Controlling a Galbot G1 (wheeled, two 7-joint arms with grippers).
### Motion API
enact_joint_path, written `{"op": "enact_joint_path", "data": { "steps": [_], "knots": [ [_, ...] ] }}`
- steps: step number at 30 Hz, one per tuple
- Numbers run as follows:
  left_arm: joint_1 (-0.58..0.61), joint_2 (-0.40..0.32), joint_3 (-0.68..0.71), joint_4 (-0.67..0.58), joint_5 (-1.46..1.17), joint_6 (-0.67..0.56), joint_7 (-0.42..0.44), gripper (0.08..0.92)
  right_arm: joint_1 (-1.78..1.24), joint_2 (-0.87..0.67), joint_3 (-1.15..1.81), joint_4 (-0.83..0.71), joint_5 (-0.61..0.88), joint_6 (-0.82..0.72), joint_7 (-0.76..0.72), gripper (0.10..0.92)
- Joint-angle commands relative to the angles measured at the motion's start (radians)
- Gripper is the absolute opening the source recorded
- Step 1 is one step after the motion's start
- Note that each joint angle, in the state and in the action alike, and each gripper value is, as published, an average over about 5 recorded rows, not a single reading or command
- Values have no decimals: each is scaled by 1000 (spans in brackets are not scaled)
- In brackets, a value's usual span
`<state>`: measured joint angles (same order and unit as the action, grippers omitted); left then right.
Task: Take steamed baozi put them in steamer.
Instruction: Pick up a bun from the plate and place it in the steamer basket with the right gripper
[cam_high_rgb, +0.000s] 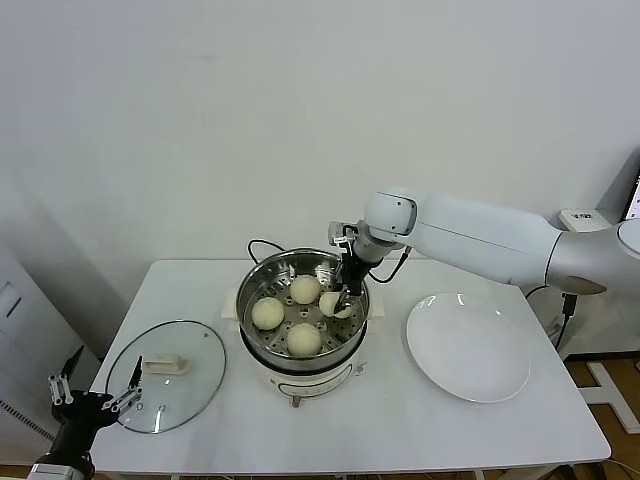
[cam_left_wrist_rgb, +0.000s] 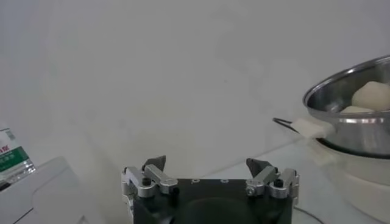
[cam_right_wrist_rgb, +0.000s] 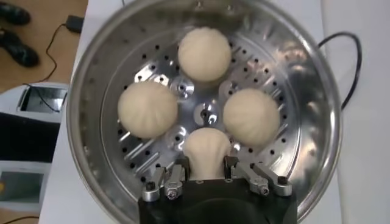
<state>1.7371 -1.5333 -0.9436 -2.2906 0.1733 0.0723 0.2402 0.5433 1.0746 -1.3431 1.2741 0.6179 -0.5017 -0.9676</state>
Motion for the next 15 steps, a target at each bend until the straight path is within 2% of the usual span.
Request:
{"op": "enact_joint_path", "data": {
  "steps": [1, 5, 15],
  "knots": [
    [0, 0, -1, 0, -1, 0, 0, 823, -4, -20, -26, 25, 4, -22, 30, 375],
    [2, -5, 4, -4, 1, -1, 0, 823, -7, -24, -27, 31, 16, -20, 48, 431],
    [8, 0, 1, -11, -3, -6, 1, 823, 13, -29, 59, -5, 96, -14, 65, 722]
  ]
}}
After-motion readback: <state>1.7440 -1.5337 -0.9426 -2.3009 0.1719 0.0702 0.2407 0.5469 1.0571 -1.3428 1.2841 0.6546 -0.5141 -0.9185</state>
